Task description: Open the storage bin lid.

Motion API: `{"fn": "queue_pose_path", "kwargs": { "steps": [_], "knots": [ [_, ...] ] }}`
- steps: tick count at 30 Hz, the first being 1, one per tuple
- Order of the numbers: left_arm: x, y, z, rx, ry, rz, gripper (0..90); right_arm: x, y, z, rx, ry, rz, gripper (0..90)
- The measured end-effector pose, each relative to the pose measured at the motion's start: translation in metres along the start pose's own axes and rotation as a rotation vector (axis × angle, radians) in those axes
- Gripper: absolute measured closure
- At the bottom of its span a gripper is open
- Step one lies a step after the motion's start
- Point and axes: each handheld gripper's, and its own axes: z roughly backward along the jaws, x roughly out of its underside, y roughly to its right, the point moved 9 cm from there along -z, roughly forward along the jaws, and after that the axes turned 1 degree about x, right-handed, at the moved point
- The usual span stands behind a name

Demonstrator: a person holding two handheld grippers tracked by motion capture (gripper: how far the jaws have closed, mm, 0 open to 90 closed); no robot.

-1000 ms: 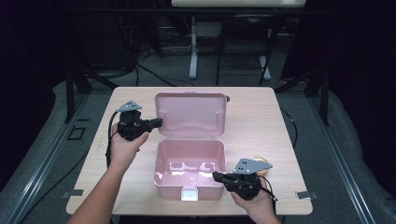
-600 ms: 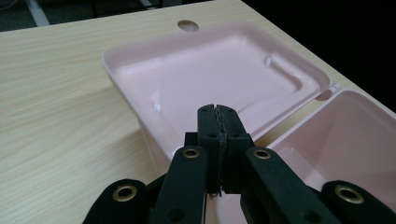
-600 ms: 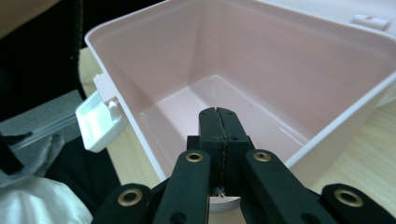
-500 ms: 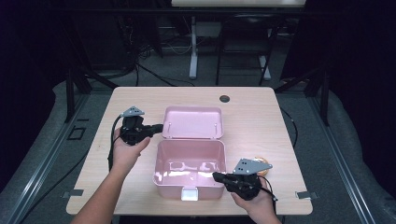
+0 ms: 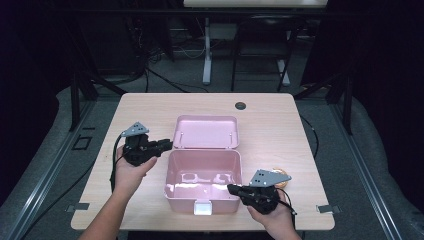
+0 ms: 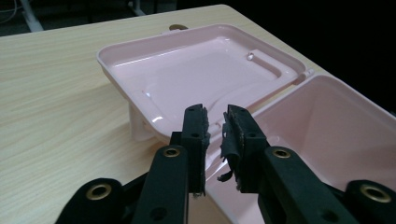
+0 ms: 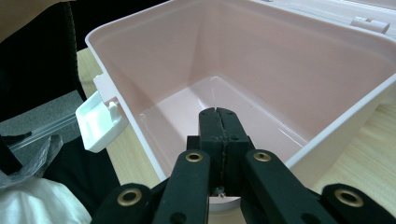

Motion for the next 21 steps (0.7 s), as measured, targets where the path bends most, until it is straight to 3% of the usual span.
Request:
{"fn": "queue_pose_path", "kwargs": {
  "steps": [7,15,18,21],
  "knots": [
    [0.013,0.002,0.012,-0.003,0.016,-0.013,64.9,0.000,-0.001,0.000,-0.004,-0.002,0.001,88.0],
    [0.026,0.003,0.020,0.007,0.045,0.015,60.9,-0.001,-0.003,0.000,-0.011,-0.007,0.010,83.8],
    [0.029,0.005,0.022,0.001,0.032,-0.010,59.5,-0.002,-0.004,0.001,-0.016,-0.002,-0.001,82.0],
    [0.031,0.006,0.025,0.005,0.029,-0.003,59.3,-0.006,-0.003,0.004,-0.009,0.019,0.002,81.0]
  ]
}}
